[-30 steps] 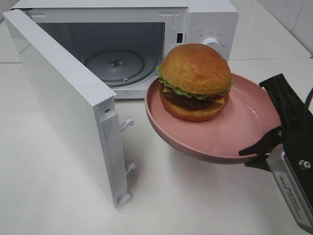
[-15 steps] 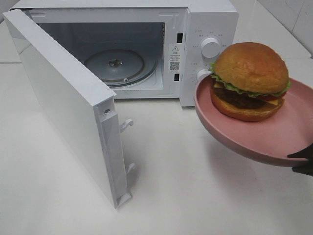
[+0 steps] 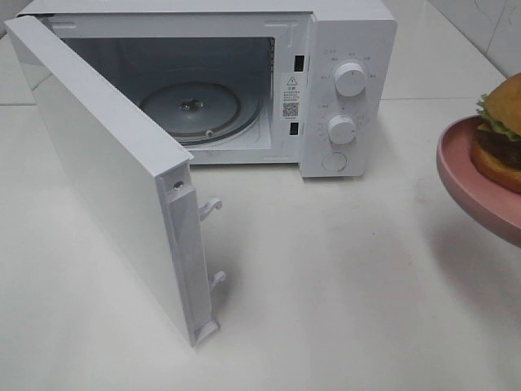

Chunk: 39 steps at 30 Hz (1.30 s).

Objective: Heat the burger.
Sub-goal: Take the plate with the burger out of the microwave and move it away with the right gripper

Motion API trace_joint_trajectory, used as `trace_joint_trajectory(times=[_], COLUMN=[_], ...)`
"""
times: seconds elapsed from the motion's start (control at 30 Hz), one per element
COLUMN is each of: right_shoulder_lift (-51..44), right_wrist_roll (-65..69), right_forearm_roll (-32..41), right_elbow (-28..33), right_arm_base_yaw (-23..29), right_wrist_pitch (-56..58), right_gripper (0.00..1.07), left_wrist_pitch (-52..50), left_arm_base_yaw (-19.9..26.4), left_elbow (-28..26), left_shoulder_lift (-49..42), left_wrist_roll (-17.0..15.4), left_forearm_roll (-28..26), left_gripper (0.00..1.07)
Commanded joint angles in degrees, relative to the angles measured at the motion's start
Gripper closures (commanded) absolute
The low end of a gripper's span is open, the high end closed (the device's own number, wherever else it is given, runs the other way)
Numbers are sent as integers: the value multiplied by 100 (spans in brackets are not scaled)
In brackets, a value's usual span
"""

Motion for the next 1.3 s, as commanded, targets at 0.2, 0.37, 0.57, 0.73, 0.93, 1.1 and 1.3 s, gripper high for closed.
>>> trace_joint_trajectory(times=[0.2, 0.37, 0.57, 0.73, 0.93, 1.1, 1.3], right_shoulder_lift=[264, 693, 1415, 1908, 2200, 2504, 3151], right_wrist_roll=[1845, 2813, 4257, 5237, 5936, 6681, 7431], right_forearm_roll=[-917, -1215, -1398, -1662, -2005, -2131, -2149], right_elbow=[-63, -103, -155, -155, -155, -155, -155], right_arm_base_yaw=[-11, -11, -11, 6, 11, 11, 11], right_wrist_pitch=[286, 407, 464, 458, 447, 424, 430], right_gripper=[107, 107, 107, 107, 107, 107, 107], left_wrist_pitch=[-86, -86, -86, -86, -86, -86, -86], left_arm_base_yaw=[0, 0, 0, 0, 0, 0, 0], left_elbow=[11, 11, 11, 11, 11, 11, 11], left_shoulder_lift=[-115, -115, -115, -115, -115, -115, -115], left_wrist_roll=[-52, -52, -52, -52, -52, -52, -52], left_forearm_roll=[-6, -6, -6, -6, -6, -6, -6], left_gripper=[6, 6, 6, 6, 6, 6, 6])
